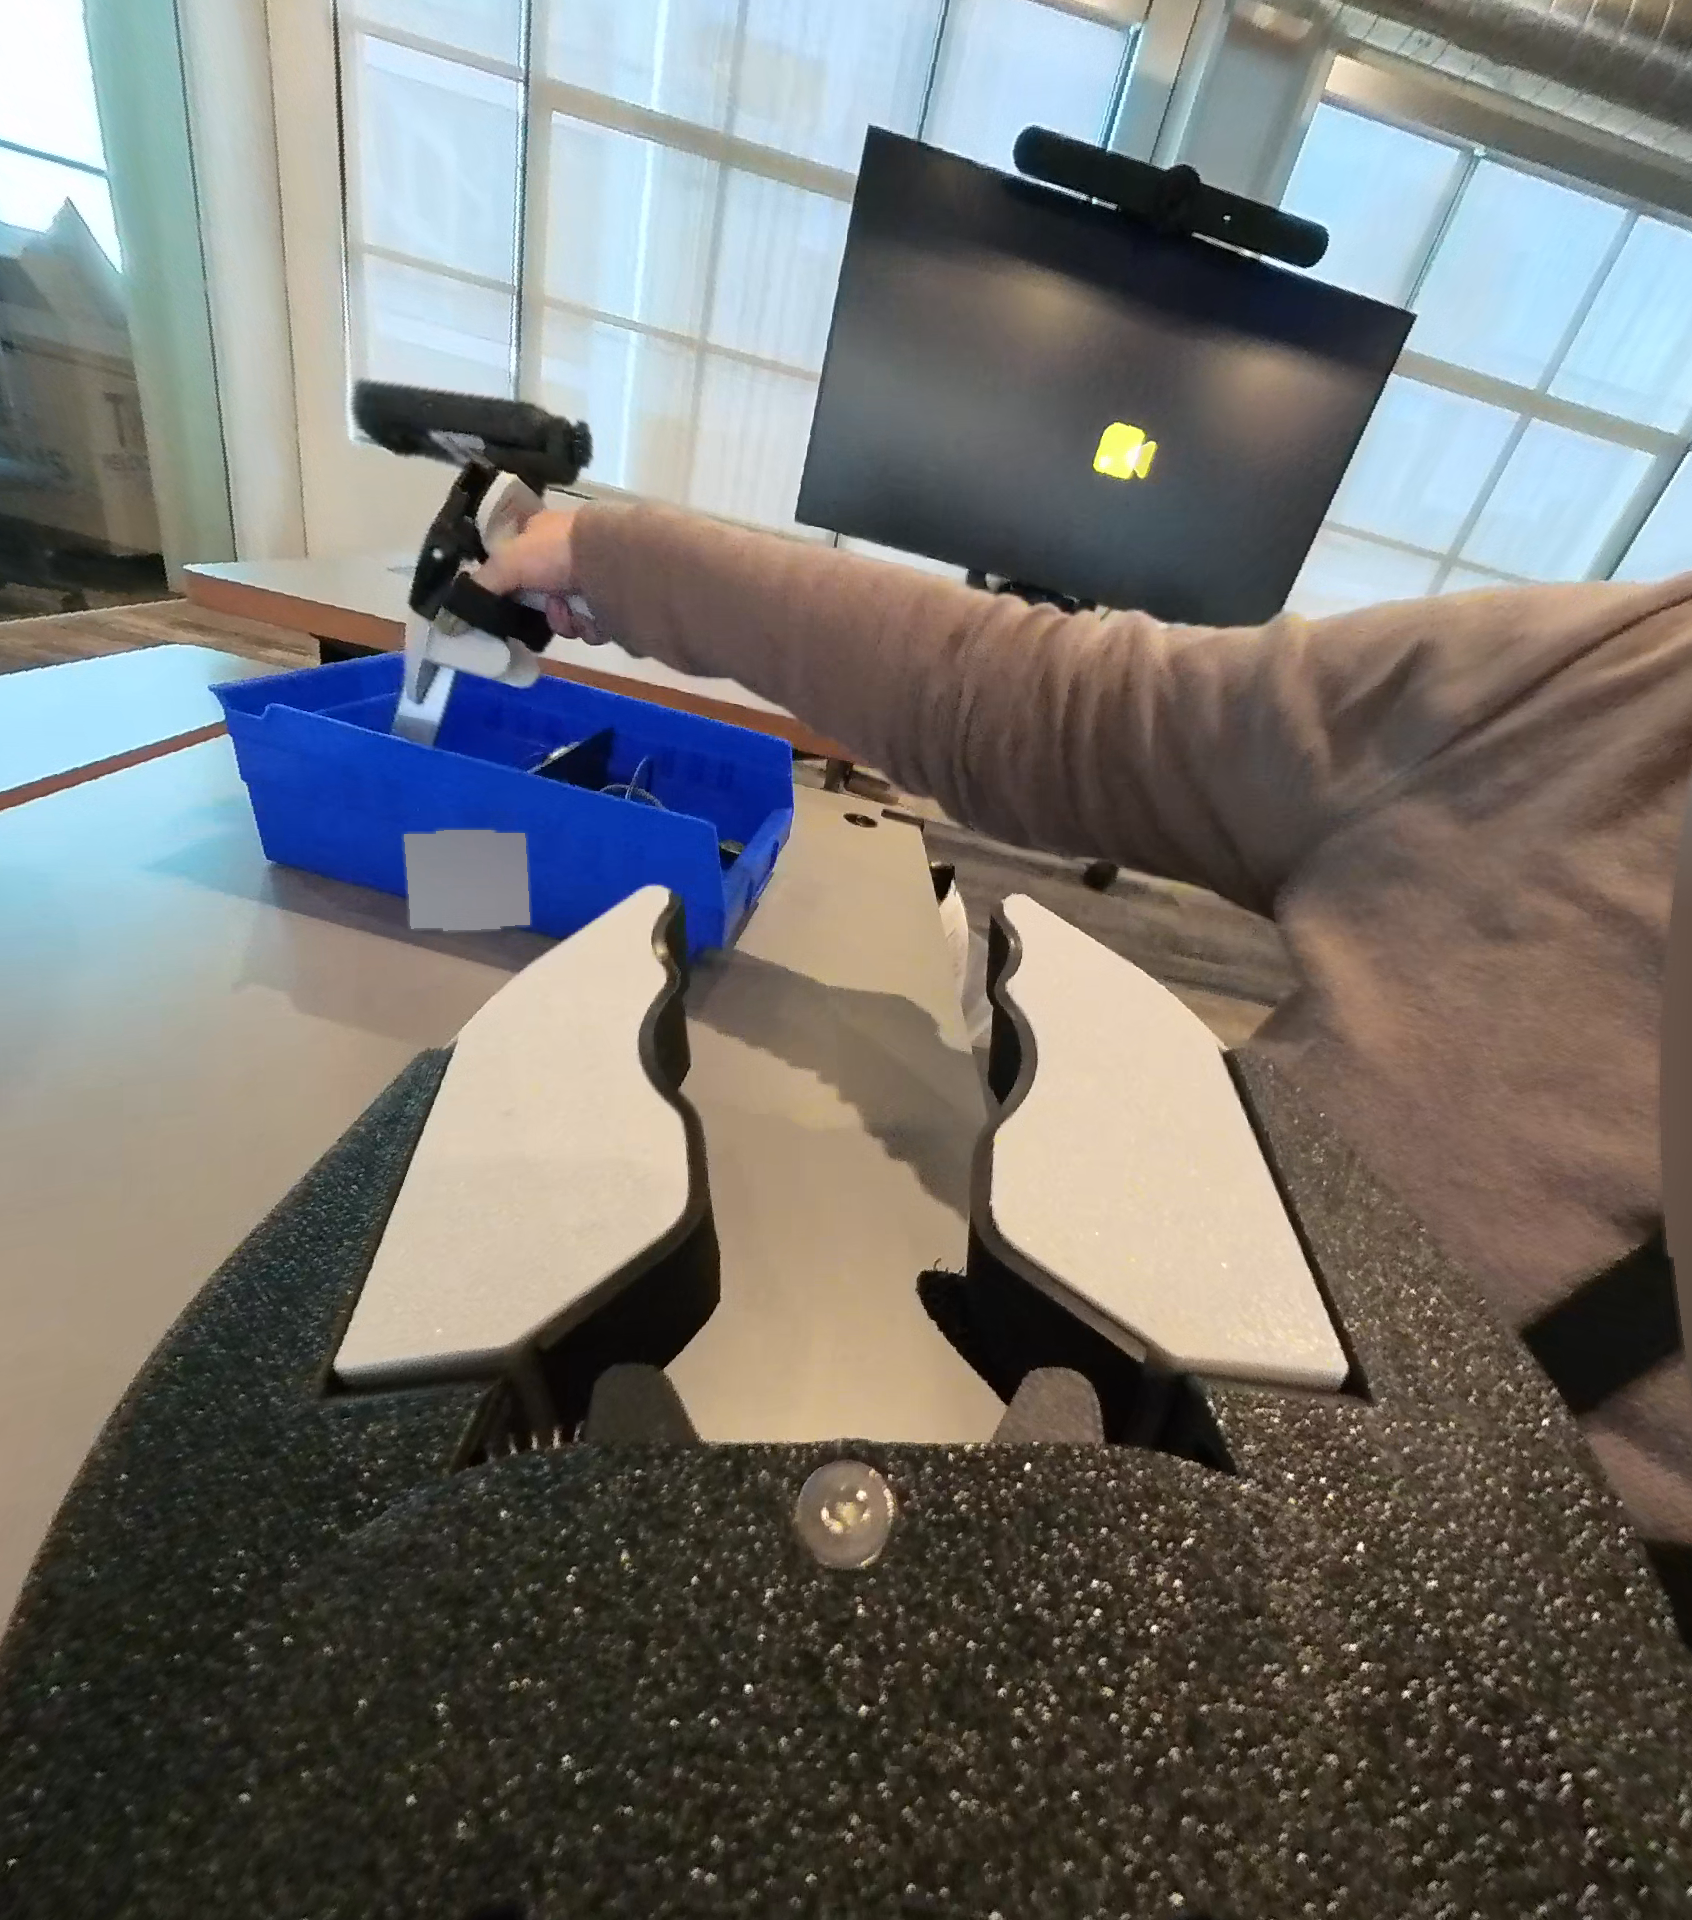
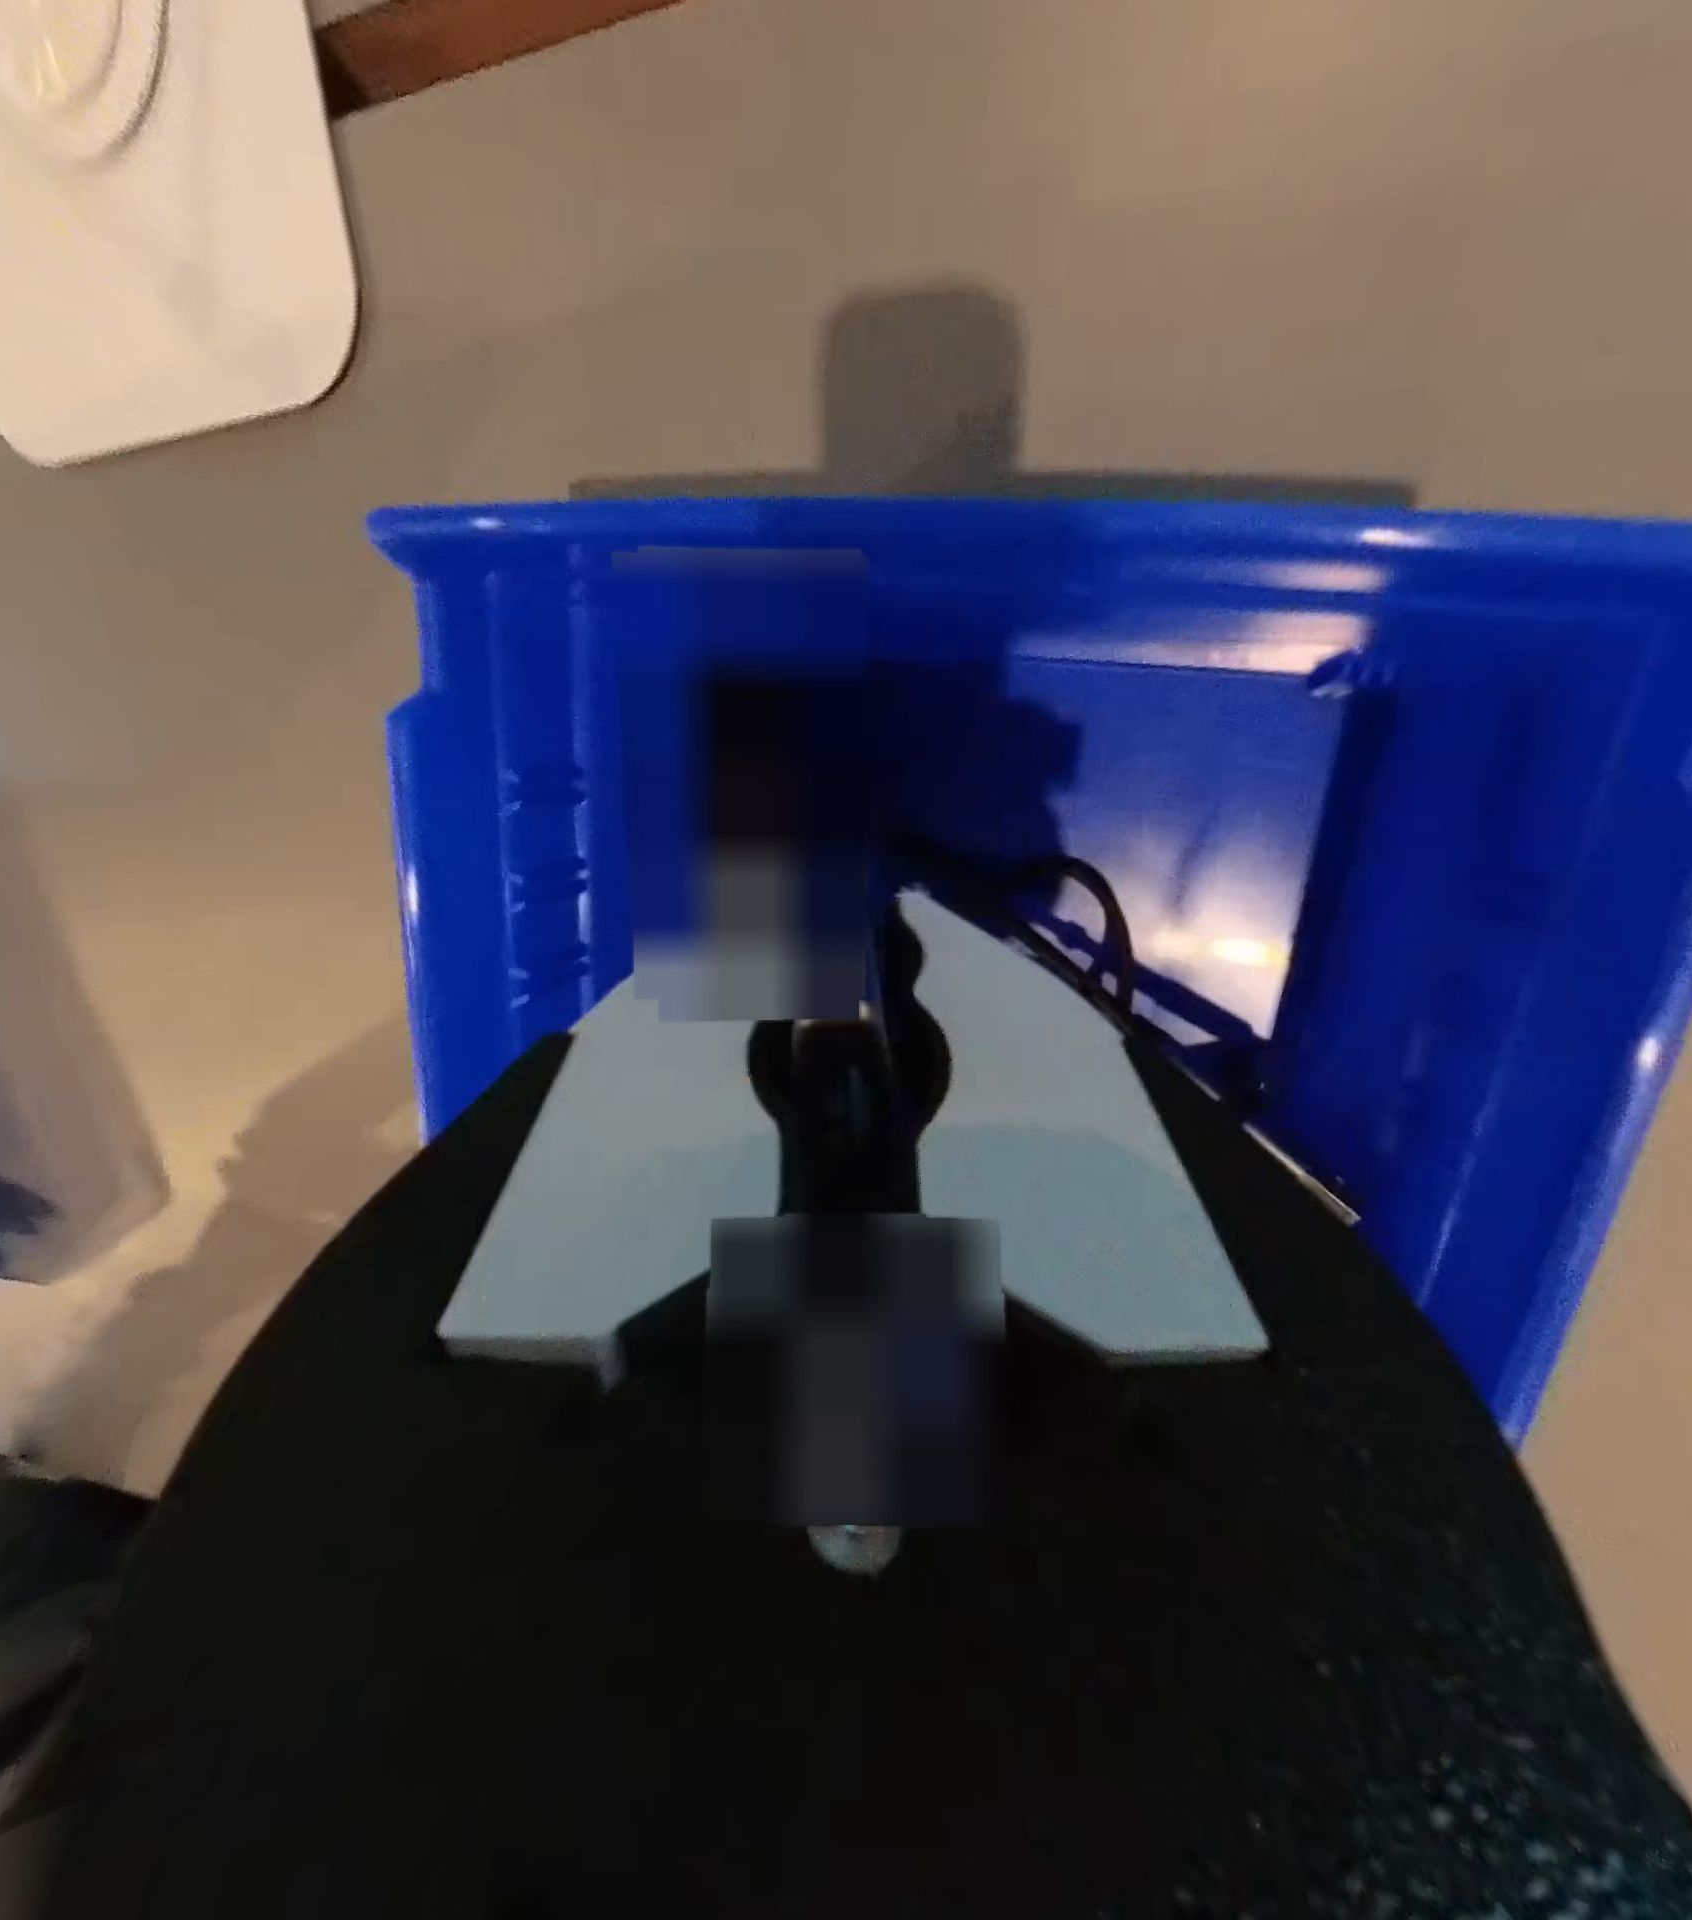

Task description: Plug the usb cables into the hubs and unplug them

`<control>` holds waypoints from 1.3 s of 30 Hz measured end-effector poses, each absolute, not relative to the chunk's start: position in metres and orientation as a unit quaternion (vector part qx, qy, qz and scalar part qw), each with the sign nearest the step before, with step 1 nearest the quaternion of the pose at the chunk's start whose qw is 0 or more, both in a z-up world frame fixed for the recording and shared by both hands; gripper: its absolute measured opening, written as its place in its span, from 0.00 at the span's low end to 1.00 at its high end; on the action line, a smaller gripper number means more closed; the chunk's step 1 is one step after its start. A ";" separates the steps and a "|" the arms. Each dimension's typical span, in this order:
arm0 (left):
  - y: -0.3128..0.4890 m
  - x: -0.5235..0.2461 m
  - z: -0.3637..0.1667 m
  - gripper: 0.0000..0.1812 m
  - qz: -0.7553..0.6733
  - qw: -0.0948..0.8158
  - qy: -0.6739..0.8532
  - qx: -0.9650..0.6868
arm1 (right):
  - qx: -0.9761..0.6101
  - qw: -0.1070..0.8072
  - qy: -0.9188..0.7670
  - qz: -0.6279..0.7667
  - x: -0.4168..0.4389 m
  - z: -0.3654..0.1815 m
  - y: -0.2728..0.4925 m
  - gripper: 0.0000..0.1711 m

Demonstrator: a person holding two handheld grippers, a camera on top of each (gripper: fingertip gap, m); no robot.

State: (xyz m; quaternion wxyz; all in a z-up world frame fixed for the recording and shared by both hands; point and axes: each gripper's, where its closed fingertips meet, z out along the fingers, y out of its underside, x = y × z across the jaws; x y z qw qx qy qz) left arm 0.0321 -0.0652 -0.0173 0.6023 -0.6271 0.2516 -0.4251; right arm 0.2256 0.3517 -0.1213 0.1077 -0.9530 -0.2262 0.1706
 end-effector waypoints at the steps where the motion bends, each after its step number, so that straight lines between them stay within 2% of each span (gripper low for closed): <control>1: -0.066 0.032 -0.016 0.30 -0.424 0.604 0.252 -0.626 | -0.957 0.105 -0.206 0.177 0.230 -0.121 0.354 0.18; 3: -0.066 0.031 -0.015 0.30 -0.421 0.607 0.252 -0.626 | -0.958 0.106 -0.185 0.192 0.237 -0.117 0.355 0.29; 5: -0.067 0.030 -0.014 0.30 -0.421 0.608 0.252 -0.625 | -0.958 0.110 -0.181 0.192 0.245 -0.112 0.353 0.35; 9: -0.067 0.032 -0.015 0.30 -0.422 0.604 0.251 -0.628 | -0.959 0.136 -0.193 0.160 0.268 -0.093 0.349 0.37; 13: -0.066 0.036 -0.016 0.30 -0.426 0.600 0.249 -0.630 | -0.937 0.217 -0.222 0.162 0.269 -0.064 0.354 0.26; 18: -0.067 0.039 -0.017 0.30 -0.422 0.595 0.254 -0.635 | -0.893 0.319 -0.283 0.143 0.244 -0.049 0.374 0.19; 20: -0.067 0.039 -0.019 0.30 -0.414 0.595 0.257 -0.639 | -0.879 0.359 -0.302 0.089 0.240 -0.046 0.391 0.07; 22: -0.066 0.038 -0.021 0.30 -0.405 0.596 0.259 -0.643 | -0.863 0.388 -0.320 0.054 0.232 -0.044 0.404 0.00; 23: -0.065 0.036 -0.022 0.30 -0.403 0.595 0.258 -0.646 | -0.856 0.393 -0.331 0.054 0.224 -0.044 0.409 0.00; 26: -0.061 0.032 -0.024 0.30 -0.403 0.594 0.250 -0.649 | -0.851 0.375 -0.363 0.063 0.203 -0.053 0.418 0.04; 28: -0.058 0.028 -0.027 0.30 -0.408 0.592 0.242 -0.652 | -0.861 0.352 -0.367 0.024 0.207 -0.065 0.426 0.00; 32: -0.054 0.023 -0.032 0.30 -0.420 0.587 0.227 -0.654 | -0.908 0.269 -0.314 -0.068 0.245 -0.085 0.432 0.00; 39: -0.051 0.027 -0.038 0.30 -0.434 0.573 0.225 -0.658 | -0.964 0.128 -0.233 -0.024 0.286 -0.113 0.406 0.00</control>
